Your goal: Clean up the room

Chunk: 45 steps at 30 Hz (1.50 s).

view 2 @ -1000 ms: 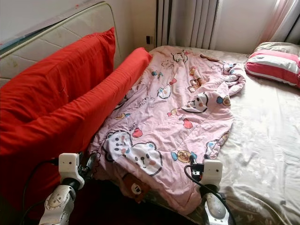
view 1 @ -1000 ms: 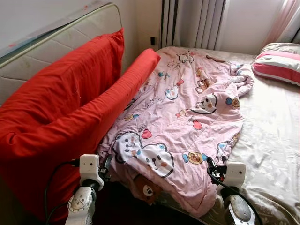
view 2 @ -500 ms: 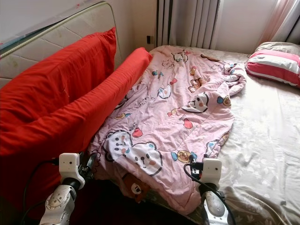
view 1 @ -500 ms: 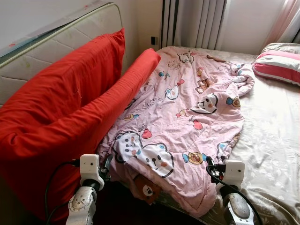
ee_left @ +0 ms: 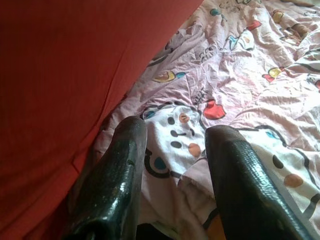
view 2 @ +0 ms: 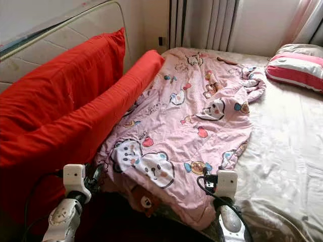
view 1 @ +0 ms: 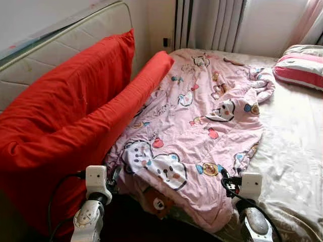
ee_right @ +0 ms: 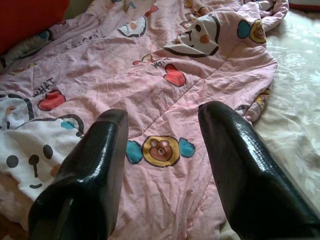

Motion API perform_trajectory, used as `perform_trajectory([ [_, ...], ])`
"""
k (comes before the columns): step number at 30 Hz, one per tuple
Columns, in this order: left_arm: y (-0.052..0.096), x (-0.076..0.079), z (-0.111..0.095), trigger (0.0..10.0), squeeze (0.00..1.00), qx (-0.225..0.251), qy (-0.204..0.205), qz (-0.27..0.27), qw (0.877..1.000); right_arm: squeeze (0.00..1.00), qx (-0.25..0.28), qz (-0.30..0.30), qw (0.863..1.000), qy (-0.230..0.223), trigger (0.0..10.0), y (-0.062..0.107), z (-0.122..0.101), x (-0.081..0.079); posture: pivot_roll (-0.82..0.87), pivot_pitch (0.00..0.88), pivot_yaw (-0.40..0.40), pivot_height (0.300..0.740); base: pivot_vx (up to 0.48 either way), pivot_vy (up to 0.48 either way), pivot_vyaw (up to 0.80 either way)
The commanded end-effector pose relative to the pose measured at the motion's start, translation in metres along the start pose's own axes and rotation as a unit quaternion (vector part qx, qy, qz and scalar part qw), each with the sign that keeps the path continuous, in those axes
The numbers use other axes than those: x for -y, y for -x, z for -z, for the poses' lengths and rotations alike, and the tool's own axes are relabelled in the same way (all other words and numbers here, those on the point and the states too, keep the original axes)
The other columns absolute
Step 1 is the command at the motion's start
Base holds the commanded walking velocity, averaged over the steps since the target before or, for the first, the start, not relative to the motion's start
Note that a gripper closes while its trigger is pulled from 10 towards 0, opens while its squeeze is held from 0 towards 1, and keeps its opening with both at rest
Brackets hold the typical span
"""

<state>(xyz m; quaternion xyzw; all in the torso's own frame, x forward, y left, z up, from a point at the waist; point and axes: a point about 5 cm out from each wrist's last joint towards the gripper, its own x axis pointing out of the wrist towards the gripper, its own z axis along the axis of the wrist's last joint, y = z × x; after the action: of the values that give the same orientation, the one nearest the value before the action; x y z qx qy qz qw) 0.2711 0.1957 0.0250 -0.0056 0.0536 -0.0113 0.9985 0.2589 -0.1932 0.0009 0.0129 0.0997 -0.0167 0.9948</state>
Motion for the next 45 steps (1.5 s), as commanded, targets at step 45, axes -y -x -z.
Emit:
perform_trajectory([
  [45,0.0004,-0.0007,0.0000,10.0,0.00,-0.003,0.011,-0.011,1.000,0.00,-0.028,-0.020,0.999,0.012,10.0,-0.0006,0.0048,-0.0009,-0.04,0.072,0.033,0.612,0.000,0.000,0.00],
])
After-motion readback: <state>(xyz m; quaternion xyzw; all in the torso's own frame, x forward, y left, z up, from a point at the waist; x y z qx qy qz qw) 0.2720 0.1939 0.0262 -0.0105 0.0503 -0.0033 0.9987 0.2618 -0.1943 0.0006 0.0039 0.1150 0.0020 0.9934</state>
